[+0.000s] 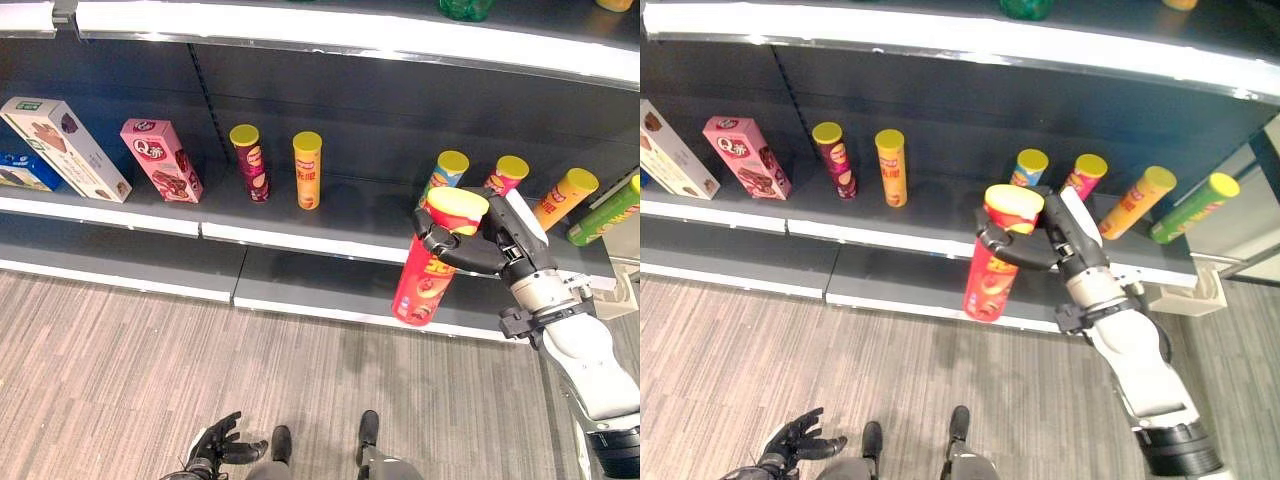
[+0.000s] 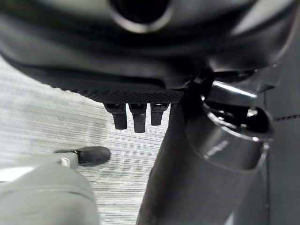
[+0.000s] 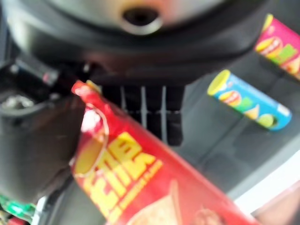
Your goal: Put the goods on the table back onto the shelves and tidy them up.
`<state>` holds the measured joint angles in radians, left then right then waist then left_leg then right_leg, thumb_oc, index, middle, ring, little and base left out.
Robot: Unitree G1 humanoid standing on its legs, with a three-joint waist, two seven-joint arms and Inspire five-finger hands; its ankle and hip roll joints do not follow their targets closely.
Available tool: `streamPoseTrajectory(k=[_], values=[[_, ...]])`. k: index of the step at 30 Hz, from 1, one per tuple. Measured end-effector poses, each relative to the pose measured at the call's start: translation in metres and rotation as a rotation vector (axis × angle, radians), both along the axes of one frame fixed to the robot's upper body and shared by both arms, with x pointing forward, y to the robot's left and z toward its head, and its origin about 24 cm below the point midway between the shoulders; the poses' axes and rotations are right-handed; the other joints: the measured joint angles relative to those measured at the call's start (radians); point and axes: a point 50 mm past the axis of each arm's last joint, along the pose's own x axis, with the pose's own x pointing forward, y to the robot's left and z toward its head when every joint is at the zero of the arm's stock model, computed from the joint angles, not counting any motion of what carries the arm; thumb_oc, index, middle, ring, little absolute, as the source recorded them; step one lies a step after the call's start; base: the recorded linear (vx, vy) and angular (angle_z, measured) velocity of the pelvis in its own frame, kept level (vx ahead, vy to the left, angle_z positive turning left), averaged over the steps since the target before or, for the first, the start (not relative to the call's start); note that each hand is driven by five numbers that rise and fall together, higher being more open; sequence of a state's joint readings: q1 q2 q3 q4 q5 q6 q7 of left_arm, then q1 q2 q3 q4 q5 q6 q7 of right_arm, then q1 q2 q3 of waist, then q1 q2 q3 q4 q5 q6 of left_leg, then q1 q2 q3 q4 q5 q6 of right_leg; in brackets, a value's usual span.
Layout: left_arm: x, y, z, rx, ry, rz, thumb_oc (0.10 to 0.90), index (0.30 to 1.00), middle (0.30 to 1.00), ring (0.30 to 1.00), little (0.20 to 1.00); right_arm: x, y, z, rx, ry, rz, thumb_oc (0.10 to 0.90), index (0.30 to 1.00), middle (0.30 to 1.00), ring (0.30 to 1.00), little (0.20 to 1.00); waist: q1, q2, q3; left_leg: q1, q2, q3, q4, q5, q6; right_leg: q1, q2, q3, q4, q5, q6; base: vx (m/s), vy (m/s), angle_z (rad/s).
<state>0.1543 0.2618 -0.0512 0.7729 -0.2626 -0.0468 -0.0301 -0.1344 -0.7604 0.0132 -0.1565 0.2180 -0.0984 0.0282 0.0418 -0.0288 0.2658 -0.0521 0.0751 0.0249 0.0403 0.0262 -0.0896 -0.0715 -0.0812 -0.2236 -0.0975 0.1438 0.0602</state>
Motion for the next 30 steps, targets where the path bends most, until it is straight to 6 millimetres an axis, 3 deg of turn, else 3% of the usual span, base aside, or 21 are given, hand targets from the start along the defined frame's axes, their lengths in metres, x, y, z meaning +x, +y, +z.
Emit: streamPoseTrajectory(k=[1, 3, 5, 6, 7, 9, 10, 11, 12, 13, 15, 16, 19, 21, 24, 26, 30], values=[[0.01, -0.001, 0.004, -0.014, -0.037, 0.015, 0.8, 0.9, 0.9, 0.9, 0.9, 0.001, -0.002, 0.0, 0.0, 0.001, -0.012, 0.4, 0.3, 0.3, 0.3, 0.3, 0.012, -0.016, 0.024, -0.101, -0.014, -0.034, 0.17, -0.016, -0.024, -0.004, -0.019, -0.021, -0.006, -0.009, -0.022, 0.04, 0.057, 0.52], [0.022, -0.009, 0.005, -0.063, -0.074, 0.042, 0.8, 0.9, 0.9, 0.9, 0.9, 0.005, -0.004, 0.004, -0.007, -0.009, -0.021, 0.4, 0.3, 0.3, 0.3, 0.3, 0.057, -0.015, 0.077, -0.243, -0.017, -0.079, 0.431, -0.024, -0.064, 0.01, -0.028, -0.022, -0.006, -0.01, -0.044, 0.24, 0.255, 0.19], [0.025, -0.012, 0.005, -0.095, -0.084, 0.085, 0.8, 0.9, 0.9, 0.9, 0.9, 0.005, -0.003, 0.004, 0.001, -0.017, -0.019, 0.4, 0.3, 0.3, 0.3, 0.3, 0.054, -0.005, 0.085, -0.212, 0.093, -0.097, 0.154, -0.023, -0.071, 0.004, -0.022, -0.021, -0.006, -0.013, -0.022, 0.37, 0.504, 0.09], [0.022, -0.014, 0.001, -0.091, -0.054, 0.072, 0.8, 0.9, 0.9, 0.9, 0.9, 0.008, -0.005, 0.004, 0.008, -0.018, -0.037, 0.4, 0.3, 0.3, 0.3, 0.3, 0.036, 0.017, 0.085, -0.158, 0.184, -0.092, -0.056, -0.008, -0.089, 0.007, -0.011, -0.01, 0.001, -0.019, -0.019, 0.23, 0.386, -0.04], [0.023, -0.012, 0.001, -0.065, -0.049, 0.067, 0.8, 0.9, 0.9, 0.9, 0.9, 0.007, -0.01, 0.003, 0.009, -0.021, -0.069, 0.4, 0.3, 0.3, 0.3, 0.3, 0.026, 0.023, 0.084, -0.153, 0.197, -0.095, -0.087, 0.005, -0.112, 0.005, -0.013, 0.018, 0.0, -0.011, -0.003, 0.33, 0.678, -0.23], [0.016, -0.016, -0.003, -0.068, -0.012, 0.049, 0.8, 0.9, 0.9, 0.9, 0.9, 0.005, -0.018, 0.005, -0.004, -0.035, -0.111, 0.4, 0.3, 0.3, 0.3, 0.3, 0.023, 0.064, 0.064, -0.089, 0.152, -0.087, -0.119, 0.004, -0.097, 0.004, -0.038, 0.037, -0.006, -0.012, 0.025, 0.15, 0.543, -0.43], [0.016, -0.016, -0.004, -0.066, -0.004, 0.033, 0.8, 0.9, 0.9, 0.9, 0.9, 0.005, -0.017, 0.006, 0.005, -0.051, -0.12, 0.4, 0.3, 0.3, 0.3, 0.3, 0.024, 0.059, 0.064, -0.075, 0.101, -0.104, -0.12, 0.054, -0.06, -0.004, -0.078, 0.044, 0.0, -0.008, 0.03, 0.06, 0.38, -0.56], [0.016, -0.014, -0.003, -0.047, -0.001, 0.017, 0.8, 0.9, 0.9, 0.9, 0.9, 0.003, -0.012, 0.007, 0.029, -0.066, -0.117, 0.4, 0.3, 0.3, 0.3, 0.3, 0.026, 0.033, 0.065, -0.076, 0.034, -0.086, -0.104, 0.065, -0.028, -0.023, -0.143, 0.07, 0.011, 0.008, 0.039, 0.03, 0.298, -0.53], [0.016, -0.014, -0.003, -0.045, -0.001, 0.021, 0.8, 0.9, 0.9, 0.9, 0.9, 0.002, -0.005, 0.006, 0.046, -0.076, -0.097, 0.4, 0.3, 0.3, 0.3, 0.3, 0.018, 0.033, 0.065, -0.076, -0.004, -0.045, -0.088, 0.094, -0.001, -0.021, -0.192, 0.044, 0.028, 0.017, 0.03, 0.05, 0.405, -0.67], [0.021, -0.003, 0.002, -0.017, -0.024, 0.021, 0.8, 0.9, 0.9, 0.9, 0.9, 0.004, 0.011, 0.0, 0.044, -0.058, -0.045, 0.4, 0.3, 0.3, 0.3, 0.3, 0.029, 0.02, 0.063, -0.077, -0.068, 0.007, -0.032, 0.052, 0.057, -0.036, -0.266, 0.016, 0.046, 0.091, 0.024, 0.04, 0.284, -0.53], [0.023, 0.013, 0.009, 0.022, -0.052, 0.056, 0.8, 0.9, 0.9, 0.9, 0.9, 0.004, 0.022, -0.009, 0.026, -0.023, -0.004, 0.4, 0.3, 0.3, 0.3, 0.3, 0.032, 0.027, 0.059, -0.066, -0.092, 0.036, -0.008, 0.024, 0.084, -0.045, -0.285, -0.007, 0.076, 0.144, 0.007, 0.0, 0.122, -0.36], [0.026, 0.023, 0.014, 0.048, -0.069, 0.064, 0.8, 0.9, 0.9, 0.9, 0.9, 0.004, 0.025, -0.012, 0.018, -0.01, 0.009, 0.4, 0.3, 0.3, 0.3, 0.3, 0.037, 0.03, 0.058, -0.061, -0.094, 0.039, -0.007, 0.023, 0.086, -0.048, -0.298, -0.016, 0.104, 0.129, 0.028, -0.02, 0.102, -0.02], [0.033, 0.044, 0.026, 0.119, -0.097, 0.057, 0.8, 0.9, 0.9, 0.9, 0.9, 0.006, 0.025, -0.008, 0.009, -0.023, 0.013, 0.4, 0.3, 0.3, 0.3, 0.3, 0.05, 0.028, 0.059, -0.066, -0.094, 0.029, -0.014, 0.022, 0.092, -0.065, -0.266, -0.006, 0.165, 0.086, 0.08, -0.04, 0.016, 0.06], [0.032, 0.048, 0.026, 0.136, -0.088, 0.061, 0.8, 0.9, 0.9, 0.9, 0.9, 0.011, 0.028, 0.006, -0.013, -0.068, 0.027, 0.4, 0.3, 0.3, 0.3, 0.3, 0.054, 0.033, 0.062, -0.065, -0.089, 0.034, -0.026, 0.023, 0.095, -0.065, -0.243, 0.002, 0.097, 0.044, 0.114, 0.01, -0.058, -0.11], [0.031, 0.041, 0.024, 0.12, -0.088, 0.044, 0.8, 0.9, 0.9, 0.9, 0.9, 0.013, 0.02, 0.02, -0.083, -0.107, 0.008, 0.4, 0.3, 0.3, 0.3, 0.3, 0.052, 0.021, 0.068, -0.058, -0.101, 0.021, -0.029, 0.024, 0.093, -0.017, -0.217, -0.006, -0.003, 0.06, 0.104, 0.08, -0.098, 0.2], [0.03, 0.037, 0.024, 0.107, -0.101, 0.037, 0.8, 0.9, 0.9, 0.9, 0.9, 0.012, 0.015, 0.019, -0.119, -0.106, -0.021, 0.4, 0.3, 0.3, 0.3, 0.3, 0.063, -0.008, 0.071, -0.045, -0.105, 0.018, -0.035, 0.021, 0.075, 0.008, -0.199, 0.012, 0.003, 0.027, 0.108, 0.1, -0.116, 0.14], [0.012, 0.012, 0.009, 0.03, -0.049, 0.044, 0.8, 0.9, 0.9, 0.9, 0.9, 0.013, 0.013, 0.017, -0.185, -0.12, -0.06, 0.4, 0.3, 0.3, 0.3, 0.3, 0.041, 0.008, 0.068, -0.027, -0.044, 0.013, -0.076, 0.042, 0.04, 0.008, -0.14, 0.006, 0.003, 0.013, 0.083, 0.06, -0.068, -0.09]])
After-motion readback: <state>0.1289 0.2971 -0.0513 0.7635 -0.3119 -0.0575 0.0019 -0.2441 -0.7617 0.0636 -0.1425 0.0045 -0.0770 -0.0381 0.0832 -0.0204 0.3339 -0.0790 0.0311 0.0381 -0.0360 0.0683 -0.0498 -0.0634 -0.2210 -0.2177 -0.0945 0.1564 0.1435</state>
